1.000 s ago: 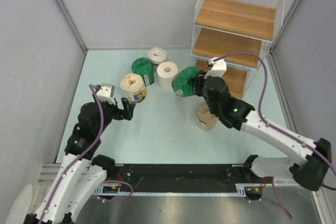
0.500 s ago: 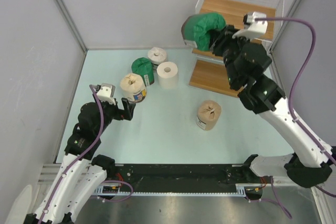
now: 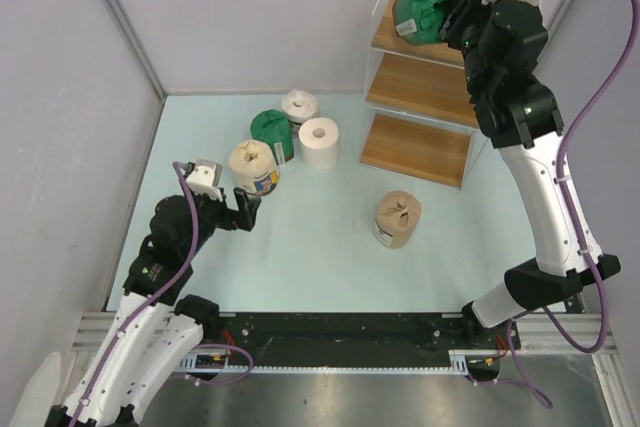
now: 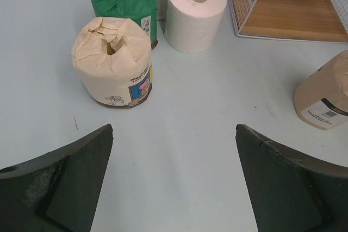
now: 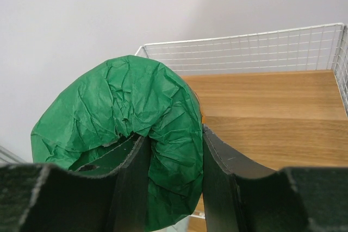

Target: Place and organize the paper towels onto the shelf

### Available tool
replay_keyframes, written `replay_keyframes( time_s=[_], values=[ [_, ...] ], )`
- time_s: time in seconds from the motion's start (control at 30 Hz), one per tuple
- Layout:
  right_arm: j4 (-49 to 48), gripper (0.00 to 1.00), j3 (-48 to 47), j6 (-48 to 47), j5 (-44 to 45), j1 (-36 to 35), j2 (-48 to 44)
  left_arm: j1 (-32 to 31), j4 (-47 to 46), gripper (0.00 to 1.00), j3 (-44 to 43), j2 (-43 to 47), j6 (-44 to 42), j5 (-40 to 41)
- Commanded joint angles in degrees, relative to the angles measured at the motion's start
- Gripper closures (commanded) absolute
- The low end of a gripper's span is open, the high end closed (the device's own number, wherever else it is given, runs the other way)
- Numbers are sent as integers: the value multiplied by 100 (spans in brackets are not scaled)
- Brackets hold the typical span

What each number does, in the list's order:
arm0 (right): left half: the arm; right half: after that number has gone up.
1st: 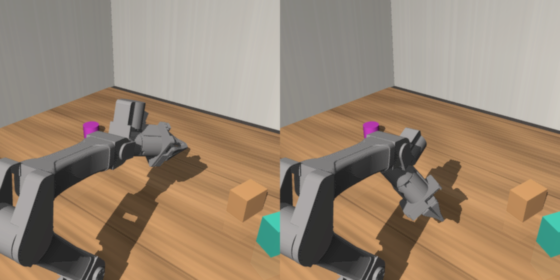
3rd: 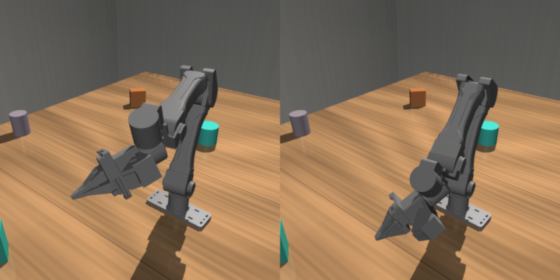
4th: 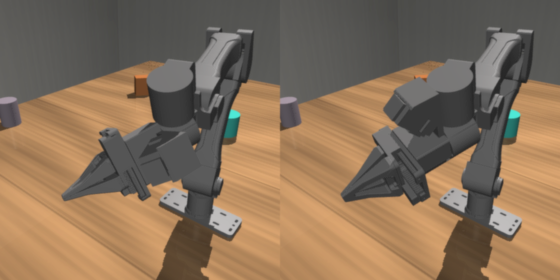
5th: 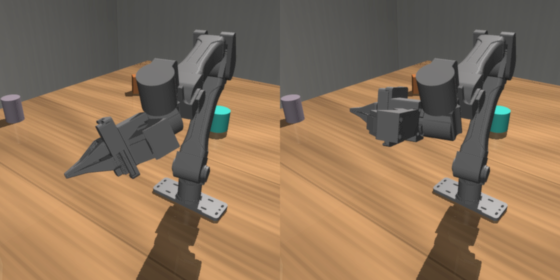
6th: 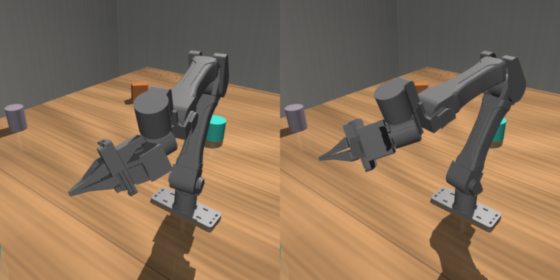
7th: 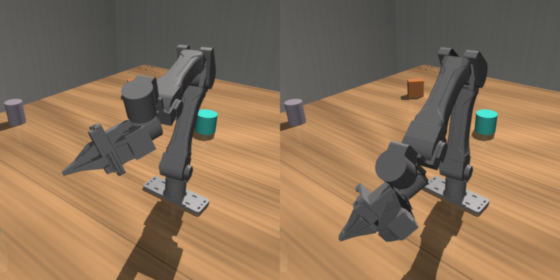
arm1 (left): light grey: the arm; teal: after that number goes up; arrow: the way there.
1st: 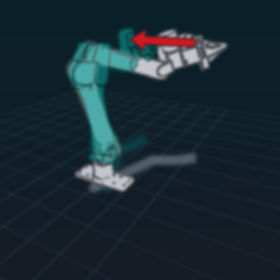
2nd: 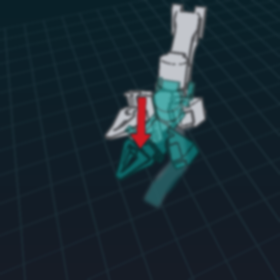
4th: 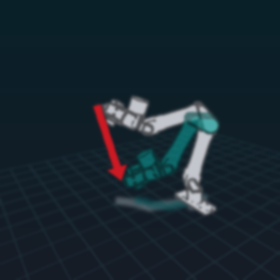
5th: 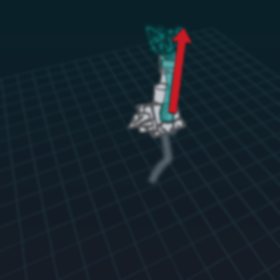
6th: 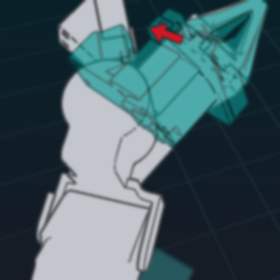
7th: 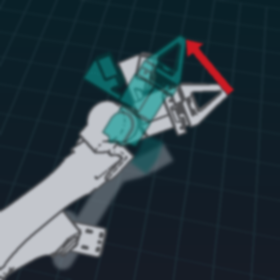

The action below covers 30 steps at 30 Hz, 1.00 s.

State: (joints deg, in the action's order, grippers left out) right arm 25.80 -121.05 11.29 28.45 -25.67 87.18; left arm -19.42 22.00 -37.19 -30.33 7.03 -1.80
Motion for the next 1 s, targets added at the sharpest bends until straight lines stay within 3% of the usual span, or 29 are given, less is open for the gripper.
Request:
replay_keyframes(
  time_s=[0.0,0.23,0.6,0.7,0.73,0.83,0.97],
  values=[
    [188,76,-515,206,-664,404,167,-79,-64,0,36,1,-17,-57],
    [267,76,-726,515,-1341,967,519,-123,-47,0,28,-17,-17,-48],
    [443,74,-1333,471,-1482,1231,1038,-176,-29,0,28,-35,-26,-22],
    [461,67,-1316,462,-1448,1266,1003,-176,-29,0,28,-52,-26,-22],
    [452,59,-1307,462,-1430,1284,1012,-185,-38,0,28,-61,-26,-22],
    [452,48,-1324,471,-1456,1345,1003,-185,-38,0,28,-79,-26,-48],
    [417,37,-1394,488,-1544,1433,1091,-194,-20,0,28,-96,-26,-39]
  ],
)
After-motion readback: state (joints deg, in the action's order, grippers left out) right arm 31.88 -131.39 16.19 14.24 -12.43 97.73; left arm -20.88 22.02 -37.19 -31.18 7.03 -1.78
